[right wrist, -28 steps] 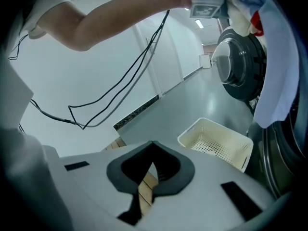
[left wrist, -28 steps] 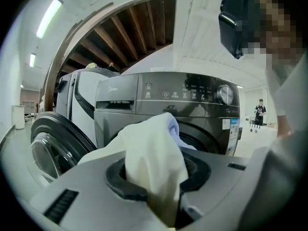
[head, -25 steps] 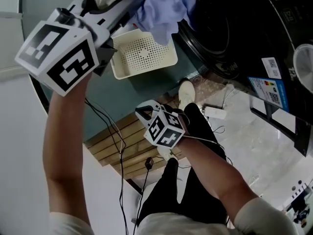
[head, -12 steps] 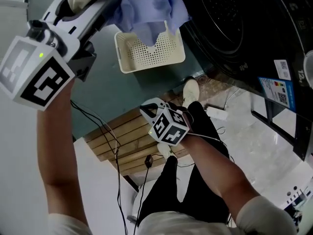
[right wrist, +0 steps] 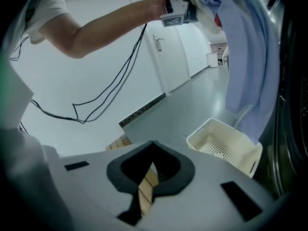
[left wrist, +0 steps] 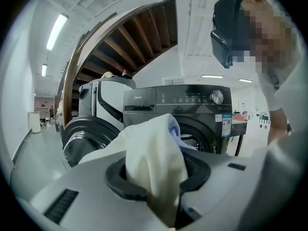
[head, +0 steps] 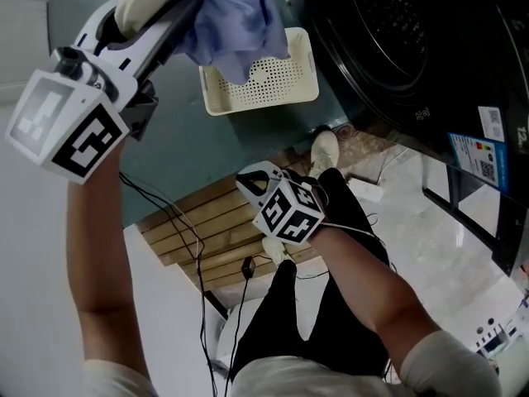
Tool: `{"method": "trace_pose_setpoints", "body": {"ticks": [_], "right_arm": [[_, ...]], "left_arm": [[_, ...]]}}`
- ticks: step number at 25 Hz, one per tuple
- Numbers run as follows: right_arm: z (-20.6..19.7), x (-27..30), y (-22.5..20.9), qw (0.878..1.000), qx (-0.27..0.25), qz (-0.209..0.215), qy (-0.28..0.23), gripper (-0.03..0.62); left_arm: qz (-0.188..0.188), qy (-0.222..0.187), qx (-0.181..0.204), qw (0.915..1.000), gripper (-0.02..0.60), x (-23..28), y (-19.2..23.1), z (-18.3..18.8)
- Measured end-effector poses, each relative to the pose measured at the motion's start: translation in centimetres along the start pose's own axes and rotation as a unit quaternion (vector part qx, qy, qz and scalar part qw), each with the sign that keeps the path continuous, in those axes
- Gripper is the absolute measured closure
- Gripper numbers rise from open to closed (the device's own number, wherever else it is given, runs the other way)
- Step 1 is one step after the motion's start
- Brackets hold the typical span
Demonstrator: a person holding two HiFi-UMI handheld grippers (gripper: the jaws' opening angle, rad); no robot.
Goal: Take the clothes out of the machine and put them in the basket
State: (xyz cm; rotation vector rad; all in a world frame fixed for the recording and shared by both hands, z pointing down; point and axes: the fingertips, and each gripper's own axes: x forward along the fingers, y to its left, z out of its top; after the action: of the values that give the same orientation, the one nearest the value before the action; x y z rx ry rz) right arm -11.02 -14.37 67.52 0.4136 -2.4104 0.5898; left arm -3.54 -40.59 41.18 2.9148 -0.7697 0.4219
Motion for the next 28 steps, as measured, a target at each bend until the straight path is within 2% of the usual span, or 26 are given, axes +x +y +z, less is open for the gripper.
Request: {"method": "trace_pose_setpoints", "body": {"ticks": [10, 16, 28], "right_arm": [[-0.4, -0.3, -0.5, 1.0, 0.004, -0.002, 0.006, 0.589], [-0.7, -0.8, -1.1, 1.0, 0.001, -0.004, 0.009, 0.589], [-0.8, -2.5, -3.0, 1.0, 0.008, -0.006, 0.0, 0.589]], "left_arm": [[0.03, 0.044, -0.014, 0.9985, 0.46, 1.1, 0.8, -8.1], [0.037, 0.082, -0.029, 0.9955, 0.459, 3.3, 0.7, -14.2], [0.057, 0.16, -0.067, 0.9831, 0.454, 8.0, 1.3, -26.5]]}}
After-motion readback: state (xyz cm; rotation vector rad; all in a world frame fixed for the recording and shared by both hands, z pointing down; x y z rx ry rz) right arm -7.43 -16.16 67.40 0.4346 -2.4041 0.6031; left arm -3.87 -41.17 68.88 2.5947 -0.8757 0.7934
